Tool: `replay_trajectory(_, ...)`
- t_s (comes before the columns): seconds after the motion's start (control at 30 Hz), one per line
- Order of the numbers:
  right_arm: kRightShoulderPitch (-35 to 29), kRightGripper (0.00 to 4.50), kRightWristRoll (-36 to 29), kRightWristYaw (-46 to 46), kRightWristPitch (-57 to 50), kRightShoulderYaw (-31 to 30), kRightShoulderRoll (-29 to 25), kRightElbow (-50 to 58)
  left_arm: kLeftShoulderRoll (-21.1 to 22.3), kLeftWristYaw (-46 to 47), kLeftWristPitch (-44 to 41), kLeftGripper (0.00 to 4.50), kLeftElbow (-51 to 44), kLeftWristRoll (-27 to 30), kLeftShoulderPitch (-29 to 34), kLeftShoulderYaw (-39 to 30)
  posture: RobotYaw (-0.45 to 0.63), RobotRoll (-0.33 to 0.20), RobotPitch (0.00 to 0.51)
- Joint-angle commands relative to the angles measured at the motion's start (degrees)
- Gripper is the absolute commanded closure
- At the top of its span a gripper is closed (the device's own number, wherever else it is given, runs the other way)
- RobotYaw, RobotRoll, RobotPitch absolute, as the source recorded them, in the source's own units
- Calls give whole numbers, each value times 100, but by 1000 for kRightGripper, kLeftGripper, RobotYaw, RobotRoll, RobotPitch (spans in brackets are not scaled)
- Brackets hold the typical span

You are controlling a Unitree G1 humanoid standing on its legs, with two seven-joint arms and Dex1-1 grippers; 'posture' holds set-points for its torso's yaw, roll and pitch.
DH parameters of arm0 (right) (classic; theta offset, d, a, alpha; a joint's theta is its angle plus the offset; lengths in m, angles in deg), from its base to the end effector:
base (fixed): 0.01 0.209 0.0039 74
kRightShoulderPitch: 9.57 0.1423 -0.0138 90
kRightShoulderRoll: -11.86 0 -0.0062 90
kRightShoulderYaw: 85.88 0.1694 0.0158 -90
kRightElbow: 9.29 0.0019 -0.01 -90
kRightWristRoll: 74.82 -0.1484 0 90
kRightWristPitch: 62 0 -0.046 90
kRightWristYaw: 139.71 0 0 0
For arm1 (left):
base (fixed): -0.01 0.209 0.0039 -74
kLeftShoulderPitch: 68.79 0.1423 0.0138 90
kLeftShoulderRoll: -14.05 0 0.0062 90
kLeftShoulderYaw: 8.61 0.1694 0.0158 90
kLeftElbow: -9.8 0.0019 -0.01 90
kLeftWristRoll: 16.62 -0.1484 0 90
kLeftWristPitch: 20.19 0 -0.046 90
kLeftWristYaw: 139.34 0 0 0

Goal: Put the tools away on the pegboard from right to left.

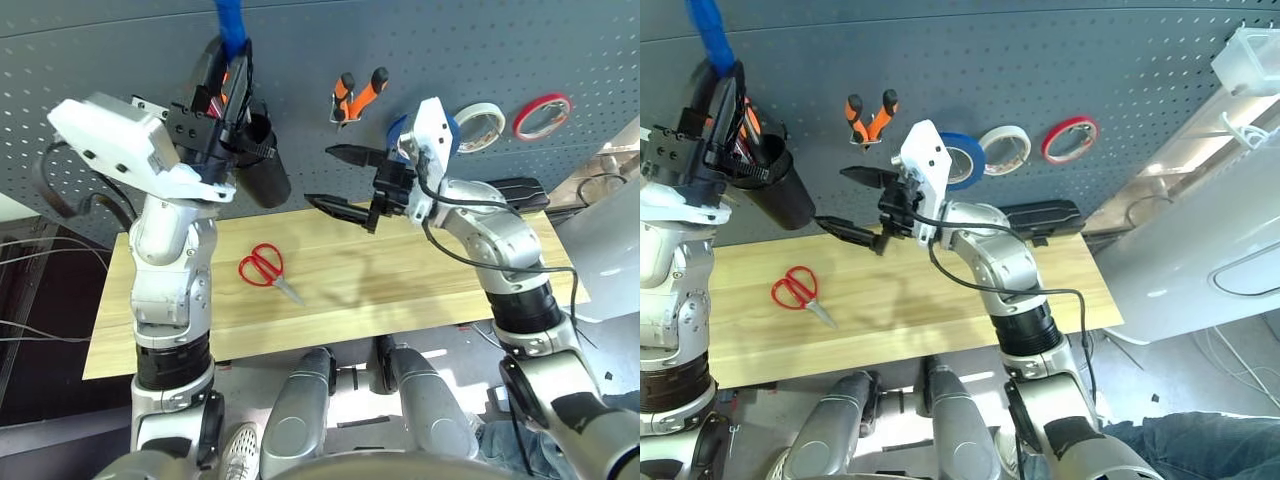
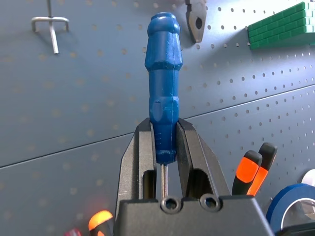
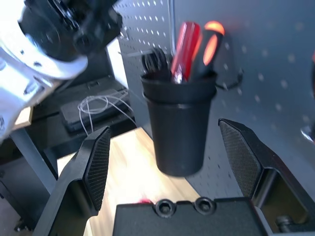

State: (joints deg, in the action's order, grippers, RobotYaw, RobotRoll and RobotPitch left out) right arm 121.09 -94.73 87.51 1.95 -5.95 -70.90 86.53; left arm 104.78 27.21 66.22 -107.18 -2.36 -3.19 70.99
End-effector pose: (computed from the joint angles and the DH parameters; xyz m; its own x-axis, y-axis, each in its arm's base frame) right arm 0.2801 -0.0843 0.2235 0.2574 0.9542 0.1526 -0.9336 0.2863 -0.2155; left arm 0.2219 0.1836 0.2436 0.6342 -0.2944 0.7150 0.1789 0.9555 0.2347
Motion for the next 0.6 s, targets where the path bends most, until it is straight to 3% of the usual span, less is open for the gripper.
replay_trajectory(0.03,75,0,-65,-108,130,16,109,-82,-45,31,-62,4041,4,107,68,-10,41,0,231)
replay_trajectory(0.43,145,0,-27,-265,409,-17,202,-279,-162,4,-203,4041,1198,-108,482,207,32,0,224)
replay_trajectory(0.6,-148,0,362,-229,367,-252,-257,-451,190,-469,527,2388,967,-513,373,548,25,0,227)
